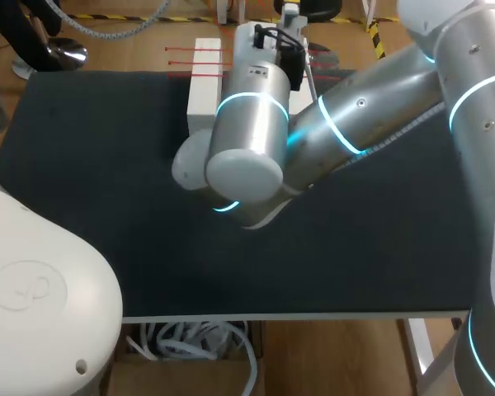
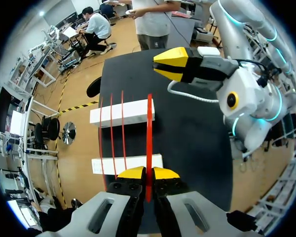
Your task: Grab the tape and strap the tape.
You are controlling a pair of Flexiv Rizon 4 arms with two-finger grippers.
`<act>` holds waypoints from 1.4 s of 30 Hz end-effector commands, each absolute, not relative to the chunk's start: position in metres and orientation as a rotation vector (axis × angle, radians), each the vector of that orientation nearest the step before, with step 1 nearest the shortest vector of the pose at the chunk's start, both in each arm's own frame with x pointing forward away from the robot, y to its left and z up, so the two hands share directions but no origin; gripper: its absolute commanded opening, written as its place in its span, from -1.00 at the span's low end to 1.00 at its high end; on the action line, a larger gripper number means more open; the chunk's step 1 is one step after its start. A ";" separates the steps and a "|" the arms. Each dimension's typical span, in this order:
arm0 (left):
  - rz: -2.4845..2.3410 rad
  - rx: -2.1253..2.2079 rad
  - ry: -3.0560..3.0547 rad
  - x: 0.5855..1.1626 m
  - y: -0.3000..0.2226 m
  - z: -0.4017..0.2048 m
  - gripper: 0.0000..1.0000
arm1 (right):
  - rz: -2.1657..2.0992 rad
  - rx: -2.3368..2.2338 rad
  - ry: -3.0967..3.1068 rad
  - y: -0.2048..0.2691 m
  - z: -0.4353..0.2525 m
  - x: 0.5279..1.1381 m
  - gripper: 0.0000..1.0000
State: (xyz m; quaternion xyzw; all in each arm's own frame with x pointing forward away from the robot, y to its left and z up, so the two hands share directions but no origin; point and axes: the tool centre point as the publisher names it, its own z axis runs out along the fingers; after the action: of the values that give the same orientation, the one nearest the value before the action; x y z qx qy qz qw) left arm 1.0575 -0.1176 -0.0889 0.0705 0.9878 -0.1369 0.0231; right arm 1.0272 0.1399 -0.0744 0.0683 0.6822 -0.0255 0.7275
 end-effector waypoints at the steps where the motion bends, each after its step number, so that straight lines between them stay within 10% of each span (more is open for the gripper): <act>1: -0.418 0.217 3.061 1.058 -0.118 -0.088 -1.00 | -0.028 0.135 1.494 0.134 -0.072 1.028 -0.18; 3: -0.418 0.217 3.061 1.058 -0.118 -0.088 -1.00 | -0.002 0.123 1.482 0.136 -0.072 1.028 1.00; 42: -0.054 -0.069 3.193 1.047 -0.026 -0.135 -1.00 | -0.002 0.123 1.482 0.136 -0.072 1.028 1.00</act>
State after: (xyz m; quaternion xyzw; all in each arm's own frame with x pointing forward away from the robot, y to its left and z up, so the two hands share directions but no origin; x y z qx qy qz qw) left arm 1.0434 -0.0311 -0.1291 -0.0185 0.9995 -0.0145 -0.0193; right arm 1.0282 0.1366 -0.0750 0.0573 0.6719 -0.0010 0.7384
